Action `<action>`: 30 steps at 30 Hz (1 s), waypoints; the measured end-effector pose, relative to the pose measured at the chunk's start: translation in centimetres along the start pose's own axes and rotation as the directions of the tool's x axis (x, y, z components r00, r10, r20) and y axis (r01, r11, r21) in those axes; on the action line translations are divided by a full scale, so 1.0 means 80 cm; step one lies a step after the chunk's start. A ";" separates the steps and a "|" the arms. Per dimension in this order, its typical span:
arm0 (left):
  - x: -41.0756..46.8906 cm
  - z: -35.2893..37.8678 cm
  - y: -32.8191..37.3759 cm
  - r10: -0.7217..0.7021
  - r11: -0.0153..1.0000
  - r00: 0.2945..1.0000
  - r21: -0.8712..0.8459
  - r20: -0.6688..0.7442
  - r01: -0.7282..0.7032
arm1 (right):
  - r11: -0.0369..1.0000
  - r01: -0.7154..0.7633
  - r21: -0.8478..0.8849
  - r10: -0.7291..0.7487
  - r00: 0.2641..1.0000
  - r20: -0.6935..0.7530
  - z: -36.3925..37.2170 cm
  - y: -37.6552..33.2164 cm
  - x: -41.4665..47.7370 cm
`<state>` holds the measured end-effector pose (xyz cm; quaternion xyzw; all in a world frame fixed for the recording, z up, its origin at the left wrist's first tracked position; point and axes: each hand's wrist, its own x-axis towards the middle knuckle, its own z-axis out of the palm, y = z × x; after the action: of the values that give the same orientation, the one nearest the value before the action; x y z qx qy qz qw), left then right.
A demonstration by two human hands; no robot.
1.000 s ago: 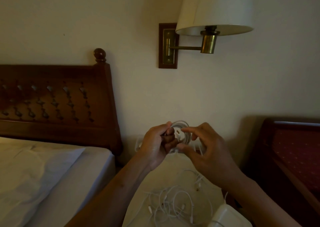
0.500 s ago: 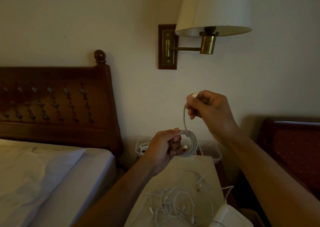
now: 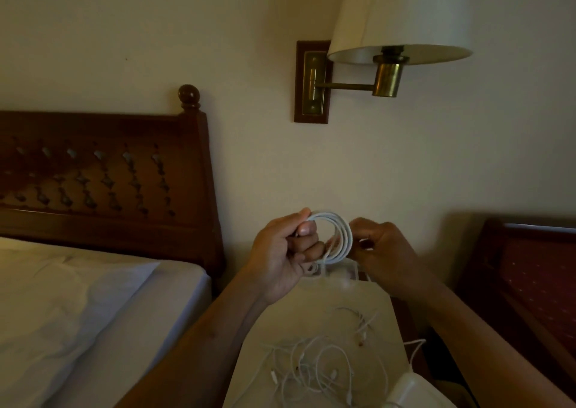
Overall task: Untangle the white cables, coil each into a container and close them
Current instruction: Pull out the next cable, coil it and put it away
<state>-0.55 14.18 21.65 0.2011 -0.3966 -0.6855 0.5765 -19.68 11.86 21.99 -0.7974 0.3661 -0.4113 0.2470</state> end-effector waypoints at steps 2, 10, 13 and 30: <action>0.001 -0.001 -0.002 -0.024 0.999 1.000 0.030 -0.010 0.024 | 0.997 -0.066 -0.027 0.062 0.989 -0.132 -0.007 -0.004 0.006; 0.004 -0.008 -0.003 -0.061 0.995 0.989 0.068 -0.138 0.071 | 0.947 0.322 -0.016 -0.320 0.932 -0.171 -0.018 -0.028 -0.026; 0.006 -0.005 -0.006 -0.056 0.993 0.984 0.091 -0.167 0.072 | 0.909 0.392 -0.144 -0.388 0.920 0.054 -0.008 -0.037 -0.031; -0.018 0.009 -0.017 -0.012 1.000 1.000 0.026 -0.009 0.012 | 0.952 0.037 0.302 0.049 0.961 -0.272 -0.008 -0.025 0.062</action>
<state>-1.59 15.79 20.76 0.2139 -0.4018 -0.6828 0.5715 -17.51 9.09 26.05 -0.6834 0.3317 -0.5691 0.3147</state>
